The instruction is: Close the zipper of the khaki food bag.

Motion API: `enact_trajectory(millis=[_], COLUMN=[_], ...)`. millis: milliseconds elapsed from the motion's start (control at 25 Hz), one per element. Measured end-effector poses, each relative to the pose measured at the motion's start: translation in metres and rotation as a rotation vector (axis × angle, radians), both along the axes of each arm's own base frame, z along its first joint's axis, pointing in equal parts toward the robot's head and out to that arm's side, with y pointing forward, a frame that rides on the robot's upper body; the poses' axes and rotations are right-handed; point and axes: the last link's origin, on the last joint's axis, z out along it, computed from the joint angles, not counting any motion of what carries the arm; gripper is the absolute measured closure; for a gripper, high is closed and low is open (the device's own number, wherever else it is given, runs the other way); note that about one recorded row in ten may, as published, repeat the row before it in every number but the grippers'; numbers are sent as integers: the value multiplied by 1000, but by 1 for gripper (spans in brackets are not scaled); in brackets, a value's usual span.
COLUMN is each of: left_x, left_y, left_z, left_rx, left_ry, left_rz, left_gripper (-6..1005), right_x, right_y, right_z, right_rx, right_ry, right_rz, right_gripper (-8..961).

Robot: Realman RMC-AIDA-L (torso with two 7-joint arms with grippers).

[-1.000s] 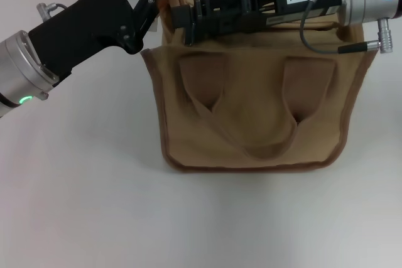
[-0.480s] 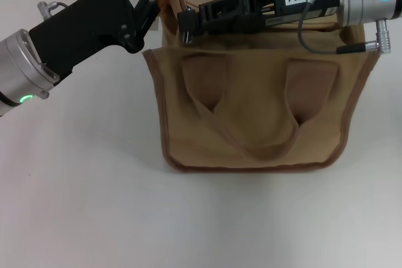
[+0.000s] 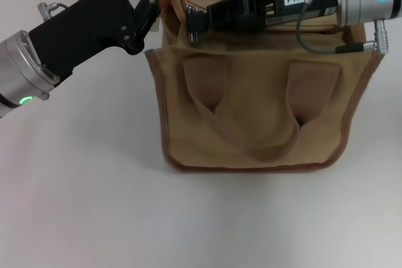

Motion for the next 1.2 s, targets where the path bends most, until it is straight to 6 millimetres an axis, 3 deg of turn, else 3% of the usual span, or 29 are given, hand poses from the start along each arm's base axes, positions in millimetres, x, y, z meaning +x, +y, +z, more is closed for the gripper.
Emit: enact_trajectory(millis=[160,560,1200], left_x=[0,-2,-8], left_y=[0,-1,-2], left_z=[0,1,2], left_rx=[-1,3,13], left_ry=[0,-3,1], left_rz=[0,6,34], left_gripper=[983,983,984], right_x=[2,3,15], right_y=[0,-1,-12], right_z=[-1,0,19], right_rx=[-2,4,38], right_ry=[-19,-23,-14], right_rz=[3,10,46], right_gripper=[950,949,948])
